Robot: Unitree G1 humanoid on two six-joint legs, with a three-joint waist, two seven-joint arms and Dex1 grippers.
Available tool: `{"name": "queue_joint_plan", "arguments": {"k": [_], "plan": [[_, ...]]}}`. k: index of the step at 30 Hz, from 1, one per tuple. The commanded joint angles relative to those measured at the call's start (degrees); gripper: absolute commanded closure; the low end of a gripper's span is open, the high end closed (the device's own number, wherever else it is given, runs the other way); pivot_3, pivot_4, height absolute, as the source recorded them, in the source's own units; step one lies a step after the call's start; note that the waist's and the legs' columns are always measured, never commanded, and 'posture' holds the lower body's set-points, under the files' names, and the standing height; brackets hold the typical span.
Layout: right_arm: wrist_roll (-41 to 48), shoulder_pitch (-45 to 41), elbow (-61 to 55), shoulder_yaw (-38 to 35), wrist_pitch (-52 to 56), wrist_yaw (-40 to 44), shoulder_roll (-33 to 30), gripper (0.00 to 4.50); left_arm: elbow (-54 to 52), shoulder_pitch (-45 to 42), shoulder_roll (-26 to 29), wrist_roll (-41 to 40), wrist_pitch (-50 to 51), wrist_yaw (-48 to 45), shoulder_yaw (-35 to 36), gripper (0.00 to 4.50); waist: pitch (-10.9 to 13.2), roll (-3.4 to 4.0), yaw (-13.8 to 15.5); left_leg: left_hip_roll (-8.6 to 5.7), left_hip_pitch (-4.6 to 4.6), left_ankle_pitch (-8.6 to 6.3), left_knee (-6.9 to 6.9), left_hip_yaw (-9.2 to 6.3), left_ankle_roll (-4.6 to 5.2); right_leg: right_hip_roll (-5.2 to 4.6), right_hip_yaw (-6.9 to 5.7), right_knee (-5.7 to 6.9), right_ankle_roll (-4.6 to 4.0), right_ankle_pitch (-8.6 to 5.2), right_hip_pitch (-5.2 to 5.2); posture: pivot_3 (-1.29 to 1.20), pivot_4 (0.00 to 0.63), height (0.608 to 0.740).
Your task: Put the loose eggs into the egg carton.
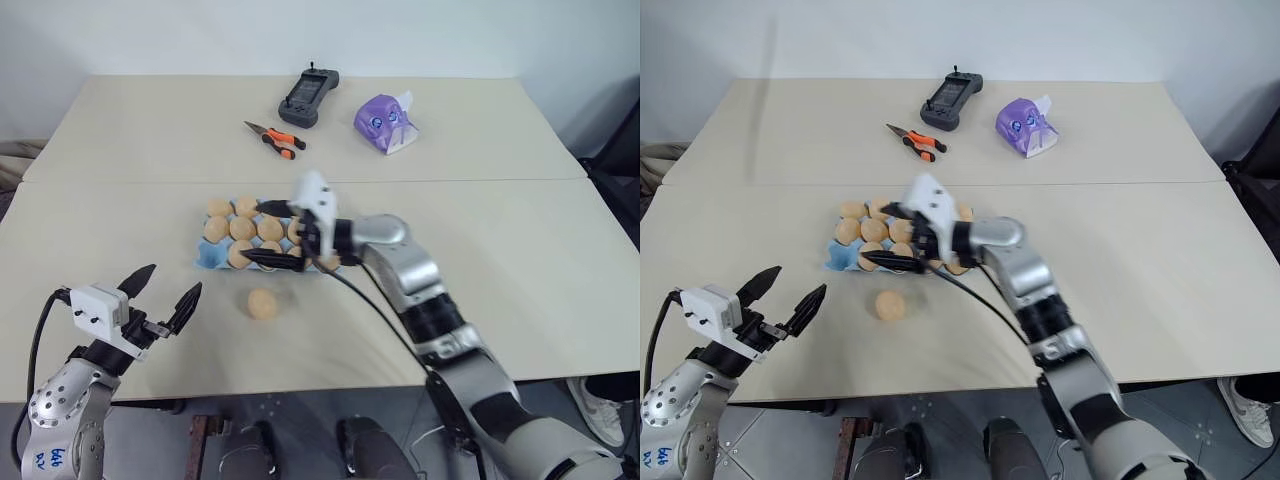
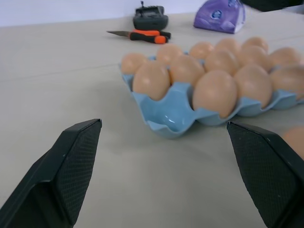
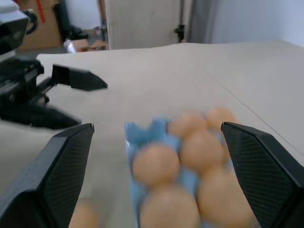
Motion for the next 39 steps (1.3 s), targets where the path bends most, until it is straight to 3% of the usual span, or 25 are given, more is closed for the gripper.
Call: {"name": "queue_joint_plan", "arguments": {"k": [1, 6, 14, 17, 24, 33, 39], "plan": [[3.55, 7.26, -9.28, -5.40, -1.13, 1.87, -7.05, 0.01, -0.81, -0.79, 1.87, 0.11, 0.25, -2.68, -1.64, 0.00, 0.01, 0.01, 0.39, -0.01, 0.02, 0.00, 0.05, 0.01, 0.01, 0.07, 0.03, 0.01, 0.01, 0.00, 0.01, 0.00, 0.150, 0.740], [9.84, 21.45, -16.13, -15.54, -7.47, 4.85, -15.07, 0.01, 2.39, -2.66, 6.01, -0.27, 0.56, -7.65, -1.92, 0.00, 0.03, 0.04, 0.45, 0.05, 0.15, 0.06, 0.13, 0.03, -0.02, 0.20, 0.13, 0.15, 0.00, 0.02, 0.06, 0.00, 0.150, 0.740], [15.23, 36.42, -23.80, -20.67, -4.59, 4.12, -21.06, 0.01, 3.55, 1.49, 11.75, -2.30, 1.43, -15.16, 1.63, 0.00, 0.04, 0.06, 0.60, 0.10, 0.24, 0.07, 0.12, -0.05, -0.04, 0.13, 0.11, 0.12, -0.01, 0.02, 0.21, 0.00, 0.150, 0.740], [14.74, 37.95, -24.36, -19.83, -6.74, 4.85, -22.17, 0.01, 3.41, 1.31, 12.70, -3.07, 2.82, -17.28, 0.82, 0.00, 0.05, 0.05, 0.68, 0.04, 0.33, 0.06, 0.12, -0.15, -0.02, 0.11, 0.06, 0.04, -0.02, 0.02, 0.41, 0.00, 0.150, 0.740], [16.79, 40.31, -25.99, -21.53, -7.53, 7.25, -26.43, 0.01, 4.25, -6.23, 14.30, -0.05, 6.60, -20.25, -8.62, 0.00, 0.09, 0.02, 1.09, -0.14, 1.07, -0.27, -0.26, -0.19, 0.09, -0.46, -0.04, -0.33, -0.09, 0.10, 1.27, 0.00, 0.150, 0.740], [16.97, 43.29, -31.77, -17.71, -5.68, 4.26, -26.37, 0.01, 12.29, -18.64, 10.14, 3.82, 8.30, -22.84, -21.51, 0.00, 0.09, 0.04, 2.42, -0.29, 1.04, -0.22, -0.23, -0.29, 0.30, -0.36, -0.14, -0.95, 0.05, 0.11, 1.60, 0.00, 0.150, 0.740], [15.96, 42.54, -32.62, -14.55, -5.62, 2.65, -25.49, 0.01, 17.91, -23.67, 6.62, 6.61, 6.04, -23.06, -25.28, 0.00, 0.09, 0.04, 2.41, -0.18, 1.03, -0.21, -0.07, -0.29, 0.27, 0.12, -0.01, -0.79, 0.08, 0.10, 1.56, 0.00, 0.150, 0.740]]}}
